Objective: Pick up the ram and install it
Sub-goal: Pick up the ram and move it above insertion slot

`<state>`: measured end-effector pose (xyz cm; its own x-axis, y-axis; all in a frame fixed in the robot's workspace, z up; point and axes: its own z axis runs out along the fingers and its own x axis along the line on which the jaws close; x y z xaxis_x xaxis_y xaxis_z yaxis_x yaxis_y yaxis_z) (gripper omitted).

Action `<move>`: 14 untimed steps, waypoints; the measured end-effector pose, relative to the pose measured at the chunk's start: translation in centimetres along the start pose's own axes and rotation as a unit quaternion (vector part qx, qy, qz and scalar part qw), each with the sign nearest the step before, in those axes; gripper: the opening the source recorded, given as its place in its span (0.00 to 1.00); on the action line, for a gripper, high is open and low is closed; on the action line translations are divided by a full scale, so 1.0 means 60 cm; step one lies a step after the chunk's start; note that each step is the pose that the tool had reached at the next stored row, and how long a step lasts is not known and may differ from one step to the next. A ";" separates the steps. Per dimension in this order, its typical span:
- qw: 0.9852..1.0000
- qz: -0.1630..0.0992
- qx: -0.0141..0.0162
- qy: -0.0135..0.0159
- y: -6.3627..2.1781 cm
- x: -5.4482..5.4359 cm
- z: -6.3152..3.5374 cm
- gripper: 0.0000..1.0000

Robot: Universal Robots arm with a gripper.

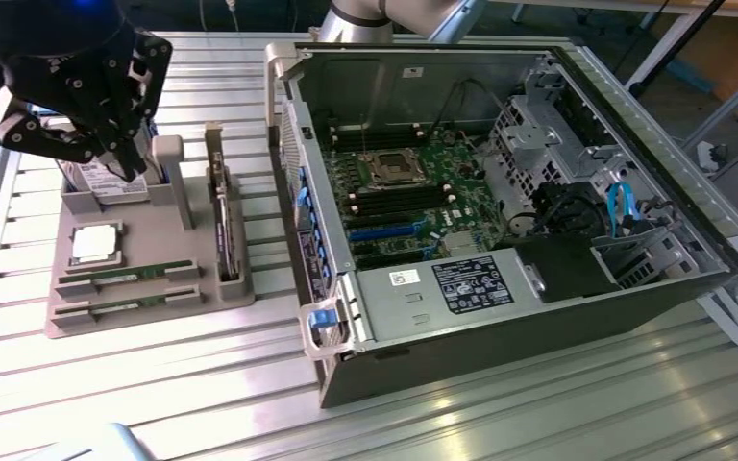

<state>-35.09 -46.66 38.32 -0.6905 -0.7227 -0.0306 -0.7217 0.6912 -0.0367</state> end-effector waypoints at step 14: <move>0.979 -0.205 -0.006 -0.008 0.000 0.000 0.006 0.16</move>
<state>-35.09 -46.66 37.98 -0.3413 -0.9395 -0.0305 -0.9389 0.3423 -0.0367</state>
